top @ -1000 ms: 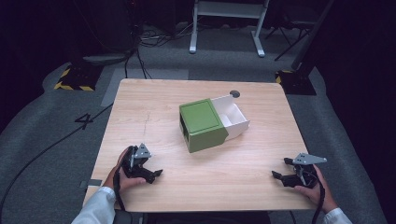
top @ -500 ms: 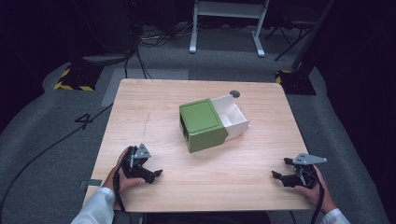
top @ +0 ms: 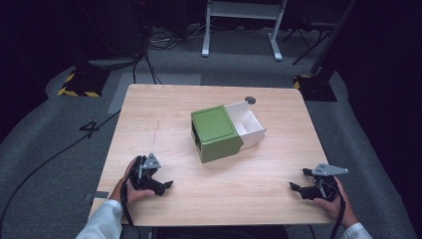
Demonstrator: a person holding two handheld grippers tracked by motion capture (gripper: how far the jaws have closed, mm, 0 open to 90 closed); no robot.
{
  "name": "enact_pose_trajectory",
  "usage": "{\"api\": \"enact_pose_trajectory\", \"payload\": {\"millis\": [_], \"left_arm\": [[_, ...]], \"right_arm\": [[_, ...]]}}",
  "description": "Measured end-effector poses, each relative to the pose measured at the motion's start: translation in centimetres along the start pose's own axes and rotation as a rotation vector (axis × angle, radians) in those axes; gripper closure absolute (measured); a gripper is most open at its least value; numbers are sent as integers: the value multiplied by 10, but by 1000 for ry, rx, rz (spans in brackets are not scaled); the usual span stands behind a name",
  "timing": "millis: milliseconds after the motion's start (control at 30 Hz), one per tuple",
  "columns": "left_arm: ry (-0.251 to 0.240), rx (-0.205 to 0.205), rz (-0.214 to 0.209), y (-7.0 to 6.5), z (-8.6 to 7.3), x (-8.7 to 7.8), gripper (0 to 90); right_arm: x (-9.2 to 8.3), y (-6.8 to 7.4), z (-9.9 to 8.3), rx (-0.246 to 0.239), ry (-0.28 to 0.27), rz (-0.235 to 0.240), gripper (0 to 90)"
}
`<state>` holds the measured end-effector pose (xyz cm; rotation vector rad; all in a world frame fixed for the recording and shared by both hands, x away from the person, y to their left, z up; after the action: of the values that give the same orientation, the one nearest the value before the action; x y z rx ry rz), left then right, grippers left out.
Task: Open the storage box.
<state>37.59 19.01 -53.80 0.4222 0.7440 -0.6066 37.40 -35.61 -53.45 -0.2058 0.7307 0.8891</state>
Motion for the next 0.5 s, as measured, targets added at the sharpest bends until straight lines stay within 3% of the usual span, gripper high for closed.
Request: {"api": "enact_pose_trajectory", "payload": {"millis": [500], "left_arm": [[-2,0,-3,0,0,0,4]], "right_arm": [[0,0,0,0,0,0,157]]}}
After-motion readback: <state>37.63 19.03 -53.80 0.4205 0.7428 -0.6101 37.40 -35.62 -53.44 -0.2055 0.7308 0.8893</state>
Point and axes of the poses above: each handheld gripper's, and its own axes: x roughly forward along the jaws, z roughly out of its top, y roughly to its left, the point moved 4 cm from there along x, roughly forward along the jaws, and after that the axes turned 12 degrees about z, right-handed, at the moved point
